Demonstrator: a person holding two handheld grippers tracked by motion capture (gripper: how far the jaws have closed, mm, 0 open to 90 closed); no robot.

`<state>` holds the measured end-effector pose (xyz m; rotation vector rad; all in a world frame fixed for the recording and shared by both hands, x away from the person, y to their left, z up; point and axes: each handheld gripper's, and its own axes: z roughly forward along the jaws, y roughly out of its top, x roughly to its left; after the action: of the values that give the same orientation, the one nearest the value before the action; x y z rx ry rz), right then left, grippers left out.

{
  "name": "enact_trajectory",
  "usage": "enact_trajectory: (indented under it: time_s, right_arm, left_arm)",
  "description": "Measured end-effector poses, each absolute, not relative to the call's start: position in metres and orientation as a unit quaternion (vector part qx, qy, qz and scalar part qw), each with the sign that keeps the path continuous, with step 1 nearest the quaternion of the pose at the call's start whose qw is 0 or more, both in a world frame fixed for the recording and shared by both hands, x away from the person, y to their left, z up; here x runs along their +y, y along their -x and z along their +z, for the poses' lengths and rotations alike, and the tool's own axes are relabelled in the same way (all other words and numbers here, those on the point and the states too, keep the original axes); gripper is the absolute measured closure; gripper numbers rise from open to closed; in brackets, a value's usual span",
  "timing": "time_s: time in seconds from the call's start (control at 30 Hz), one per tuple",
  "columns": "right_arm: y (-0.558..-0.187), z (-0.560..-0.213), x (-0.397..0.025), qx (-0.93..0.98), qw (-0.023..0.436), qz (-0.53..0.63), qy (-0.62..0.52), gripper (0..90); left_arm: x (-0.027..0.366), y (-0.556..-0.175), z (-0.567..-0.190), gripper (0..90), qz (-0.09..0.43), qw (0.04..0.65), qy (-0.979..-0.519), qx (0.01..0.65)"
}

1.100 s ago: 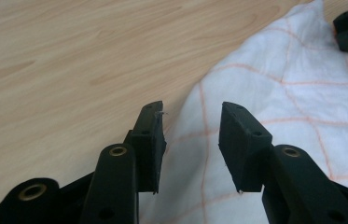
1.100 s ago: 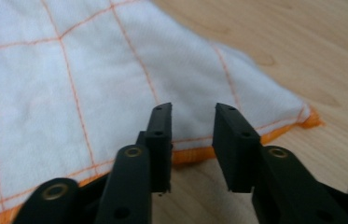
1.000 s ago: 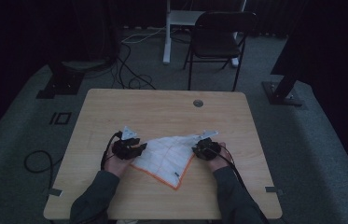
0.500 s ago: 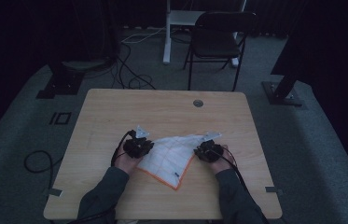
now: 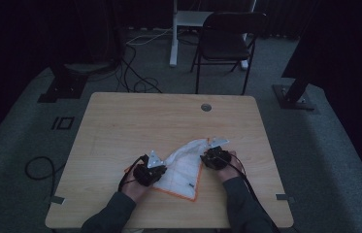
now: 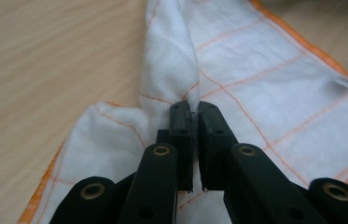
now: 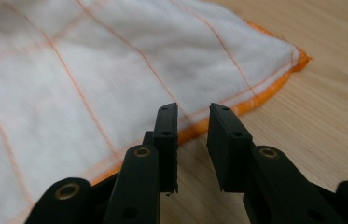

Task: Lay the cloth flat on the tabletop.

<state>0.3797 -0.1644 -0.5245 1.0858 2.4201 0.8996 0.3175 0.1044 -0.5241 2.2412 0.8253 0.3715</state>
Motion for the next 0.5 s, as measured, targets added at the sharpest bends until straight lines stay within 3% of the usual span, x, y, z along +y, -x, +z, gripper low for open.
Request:
enact_trajectory:
  time_s: [0.5]
  right_arm:
    - [-0.375,-0.499,-0.112,0.838,0.157,0.389,-0.349,61.0]
  left_arm:
    - [0.092,-0.309,-0.529,86.0,0.125,0.363,-0.87,0.309]
